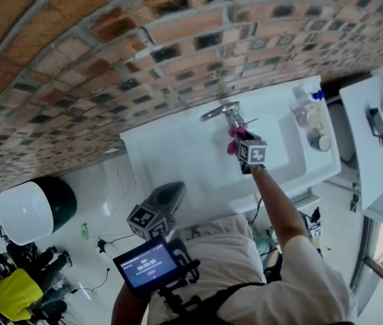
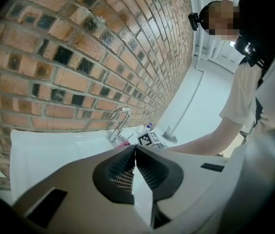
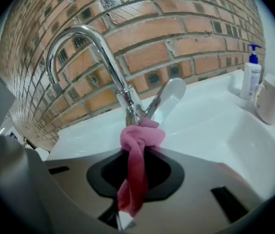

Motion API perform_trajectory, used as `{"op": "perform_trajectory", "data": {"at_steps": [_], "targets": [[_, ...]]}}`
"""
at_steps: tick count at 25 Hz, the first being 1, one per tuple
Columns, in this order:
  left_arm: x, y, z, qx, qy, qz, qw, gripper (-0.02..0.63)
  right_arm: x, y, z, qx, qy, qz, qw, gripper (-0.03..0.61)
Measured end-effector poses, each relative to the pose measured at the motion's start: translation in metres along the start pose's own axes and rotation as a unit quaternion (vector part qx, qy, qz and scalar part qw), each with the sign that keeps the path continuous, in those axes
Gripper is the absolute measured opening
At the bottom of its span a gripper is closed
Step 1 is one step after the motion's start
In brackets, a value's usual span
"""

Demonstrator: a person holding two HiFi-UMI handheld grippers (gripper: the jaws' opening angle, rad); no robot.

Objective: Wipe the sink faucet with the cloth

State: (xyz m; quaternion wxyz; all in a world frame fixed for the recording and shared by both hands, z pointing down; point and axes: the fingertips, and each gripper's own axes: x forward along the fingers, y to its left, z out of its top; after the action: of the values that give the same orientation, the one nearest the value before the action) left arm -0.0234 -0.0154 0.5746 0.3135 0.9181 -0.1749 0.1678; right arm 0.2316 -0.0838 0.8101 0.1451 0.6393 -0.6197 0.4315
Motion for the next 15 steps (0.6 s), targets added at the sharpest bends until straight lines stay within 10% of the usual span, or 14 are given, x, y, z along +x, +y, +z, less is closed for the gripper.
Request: {"op": "perform_trajectory", "data": {"at_steps": [15], "targets": [[0.005, -0.011, 0.000, -0.018, -0.022, -0.006, 0.9996, 0.000, -0.091, -0.037, 0.108, 0.045, -0.138, 0.032, 0.989, 0.077]]}}
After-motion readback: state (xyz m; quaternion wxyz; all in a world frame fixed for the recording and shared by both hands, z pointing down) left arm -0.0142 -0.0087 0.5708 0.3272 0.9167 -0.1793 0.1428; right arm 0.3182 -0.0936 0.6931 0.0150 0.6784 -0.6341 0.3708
